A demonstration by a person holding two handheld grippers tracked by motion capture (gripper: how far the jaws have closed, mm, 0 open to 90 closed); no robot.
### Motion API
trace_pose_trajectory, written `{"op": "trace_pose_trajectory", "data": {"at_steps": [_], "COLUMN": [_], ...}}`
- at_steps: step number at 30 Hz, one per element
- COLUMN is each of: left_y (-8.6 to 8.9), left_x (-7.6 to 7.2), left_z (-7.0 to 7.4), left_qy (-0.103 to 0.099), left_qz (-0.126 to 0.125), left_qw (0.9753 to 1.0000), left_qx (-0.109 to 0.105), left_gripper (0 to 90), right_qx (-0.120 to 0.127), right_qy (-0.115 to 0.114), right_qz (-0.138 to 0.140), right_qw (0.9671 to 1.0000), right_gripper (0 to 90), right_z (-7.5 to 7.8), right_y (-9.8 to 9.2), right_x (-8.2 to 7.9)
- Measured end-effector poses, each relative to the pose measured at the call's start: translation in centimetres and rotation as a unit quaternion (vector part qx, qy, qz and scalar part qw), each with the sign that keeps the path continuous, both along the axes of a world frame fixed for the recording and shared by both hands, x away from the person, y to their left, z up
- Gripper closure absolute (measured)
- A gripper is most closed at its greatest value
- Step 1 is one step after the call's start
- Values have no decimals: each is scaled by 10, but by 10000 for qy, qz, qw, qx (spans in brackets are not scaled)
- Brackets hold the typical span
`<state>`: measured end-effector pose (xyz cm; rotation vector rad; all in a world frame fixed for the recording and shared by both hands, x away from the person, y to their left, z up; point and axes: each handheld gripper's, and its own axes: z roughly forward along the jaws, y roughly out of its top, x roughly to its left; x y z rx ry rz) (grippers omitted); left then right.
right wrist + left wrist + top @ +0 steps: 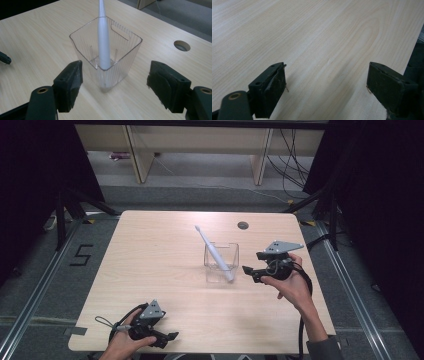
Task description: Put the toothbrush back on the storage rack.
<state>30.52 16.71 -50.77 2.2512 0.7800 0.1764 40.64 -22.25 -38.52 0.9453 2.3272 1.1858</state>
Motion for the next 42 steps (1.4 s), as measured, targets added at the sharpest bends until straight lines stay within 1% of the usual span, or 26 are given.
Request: {"op": "trace_pose_trajectory", "data": {"at_steps": [4,5,6,8,10,11,13,14,15,17,23,25,26,28,30,31,32,33,35,36,37,38,39,40,41,42], "left_y": [0,-1,0,0,0,0,0,0,0,0,0,0,0,0,-1,0,0,0,0,0,0,0,0,0,0,0], "left_x": [0,-1,0,0,0,-1,-1,-1,-1,-1,-1,-1,0,0,-1,0,0,0,0,0,0,0,0,0,0,0], "left_z": [0,0,0,0,0,0,0,0,0,0,0,0,0,0,-1,0,0,0,0,0,0,0,0,0,0,0], "left_qy": [-3,28,12,-5,-5,3,5,6,7,6,13,1,-15,-12,23,-10,-10,-13,-5,-5,-5,-6,5,4,4,10], "left_qz": [-1,26,-26,5,9,23,21,-4,-7,-9,-5,9,25,11,32,15,15,3,8,12,12,7,-19,-19,-19,-8], "left_qw": [10000,9999,10000,10000,10000,10000,10000,10000,10000,10000,10000,10000,10000,10000,10000,10000,10000,10000,10000,10000,10000,10000,10000,10000,10000,10000], "left_qx": [12,-93,-12,5,-8,-20,-39,-26,-25,-23,-22,-15,0,-1,-81,5,5,15,0,6,6,4,-13,-13,-13,-20], "left_gripper": [150,150,150,150,150,150,150,150,150,150,150,150,150,150,150,150,150,150,150,150,150,150,150,150,150,150], "right_qx": [10,13,31,23,10,4,-30,-60,-35,-48,-85,-81,-127,-107,-110,-108,-108,-44,-67,-111,-111,-130,-9,-45,-45,-99], "right_qy": [39,16,50,109,85,-5,67,22,96,39,103,163,75,204,173,131,131,215,240,85,85,155,280,304,304,210], "right_qz": [-27,-17,-17,4,6,49,38,113,32,88,104,198,150,157,182,151,151,129,145,191,191,256,186,233,233,243], "right_qw": [10000,10000,10000,9999,10000,10000,10000,9999,9999,9999,9999,9996,9998,9996,9996,9997,9997,9997,9996,9997,9997,9995,9994,9993,9993,9994], "right_gripper": [281,281,281,281,281,281,281,281,281,281,281,280,280,275,269,266,266,261,248,241,241,236,236,236,236,235], "right_z": [-1,-2,-2,-3,-4,-6,-6,-8,-8,-9,-13,-15,-15,-15,-17,-18,-18,-19,-22,-23,-23,-24,-25,-26,-26,-27], "right_y": [-1,-1,-1,0,0,1,1,1,2,1,2,2,2,2,1,1,1,1,1,0,0,-1,1,0,0,0], "right_x": [-2,-1,-2,-3,-4,-5,-6,-7,-8,-8,-14,-15,-17,-19,-21,-21,-21,-23,-25,-25,-25,-26,-29,-29,-29,-30]}}
